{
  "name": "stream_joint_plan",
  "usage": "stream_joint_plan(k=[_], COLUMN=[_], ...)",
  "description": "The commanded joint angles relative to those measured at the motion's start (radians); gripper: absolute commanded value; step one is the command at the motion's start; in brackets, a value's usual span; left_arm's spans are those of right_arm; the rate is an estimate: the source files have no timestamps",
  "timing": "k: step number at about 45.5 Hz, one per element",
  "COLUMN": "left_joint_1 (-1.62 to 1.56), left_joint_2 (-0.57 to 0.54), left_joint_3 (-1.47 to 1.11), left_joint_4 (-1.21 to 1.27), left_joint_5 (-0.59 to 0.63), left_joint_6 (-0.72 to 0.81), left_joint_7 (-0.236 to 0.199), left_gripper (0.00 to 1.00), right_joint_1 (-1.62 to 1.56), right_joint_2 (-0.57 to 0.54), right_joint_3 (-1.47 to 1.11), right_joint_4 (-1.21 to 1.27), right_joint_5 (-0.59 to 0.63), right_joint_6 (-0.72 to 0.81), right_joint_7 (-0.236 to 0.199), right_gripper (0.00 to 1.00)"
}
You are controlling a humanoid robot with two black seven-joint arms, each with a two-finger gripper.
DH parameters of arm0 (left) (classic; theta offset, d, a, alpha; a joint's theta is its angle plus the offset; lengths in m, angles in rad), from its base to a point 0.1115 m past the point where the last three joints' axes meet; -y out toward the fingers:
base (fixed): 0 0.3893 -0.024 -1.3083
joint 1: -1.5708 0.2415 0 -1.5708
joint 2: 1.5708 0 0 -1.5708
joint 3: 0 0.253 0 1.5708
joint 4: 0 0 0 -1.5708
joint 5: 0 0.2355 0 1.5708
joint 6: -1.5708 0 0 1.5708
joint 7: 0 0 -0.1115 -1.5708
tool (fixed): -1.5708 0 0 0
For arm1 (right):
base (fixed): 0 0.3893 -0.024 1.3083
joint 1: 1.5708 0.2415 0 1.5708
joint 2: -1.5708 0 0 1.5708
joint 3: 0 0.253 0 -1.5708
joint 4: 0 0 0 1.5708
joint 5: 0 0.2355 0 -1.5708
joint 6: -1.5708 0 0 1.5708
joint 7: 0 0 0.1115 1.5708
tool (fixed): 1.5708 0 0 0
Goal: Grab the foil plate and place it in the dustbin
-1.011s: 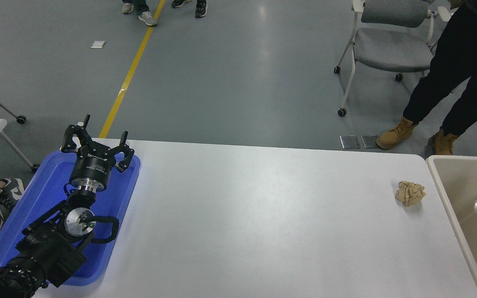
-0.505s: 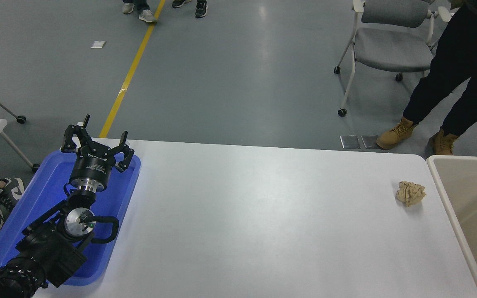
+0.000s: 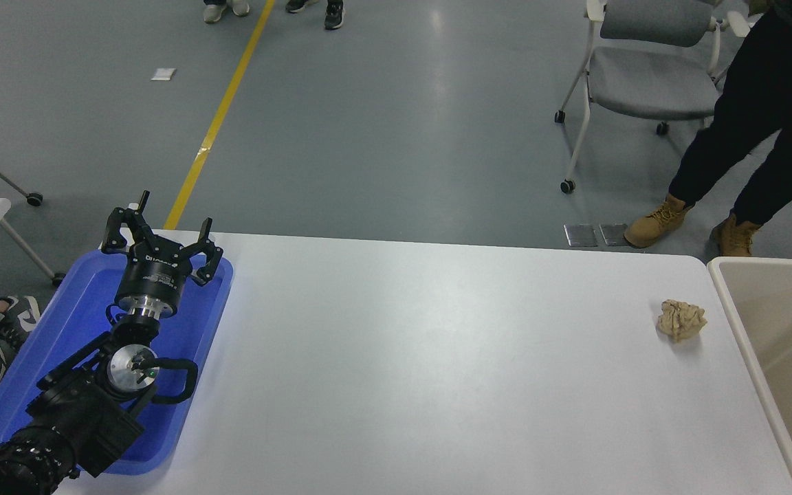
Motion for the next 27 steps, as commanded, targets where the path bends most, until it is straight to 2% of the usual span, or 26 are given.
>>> stream_joint_plan(k=[1,20,27], left_joint_1=[0.0,0.0,0.0], left_joint_2=[0.0,0.0,0.0], left_joint_3=[0.0,0.0,0.0], left_joint_4=[0.0,0.0,0.0], left_joint_5=[-0.001,-0.001,-0.001], left_joint_6=[-0.001,-0.001,0.001], left_joint_7=[0.0,0.0,0.0], left_gripper=[1.0,1.0,1.0], right_joint_1=[0.234,0.484,0.544], right_joint_2=[0.017,0.132,0.144], right_joint_3=[-0.002,-0.002,-0.046], right_joint_4=[0.059,0.186,0.235], right_joint_5=[-0.166,-0.362,-0.389], right_joint_6=[0.037,0.24,0.336], right_joint_7=[0.0,-0.002,-0.003], right_gripper=[1.0,1.0,1.0])
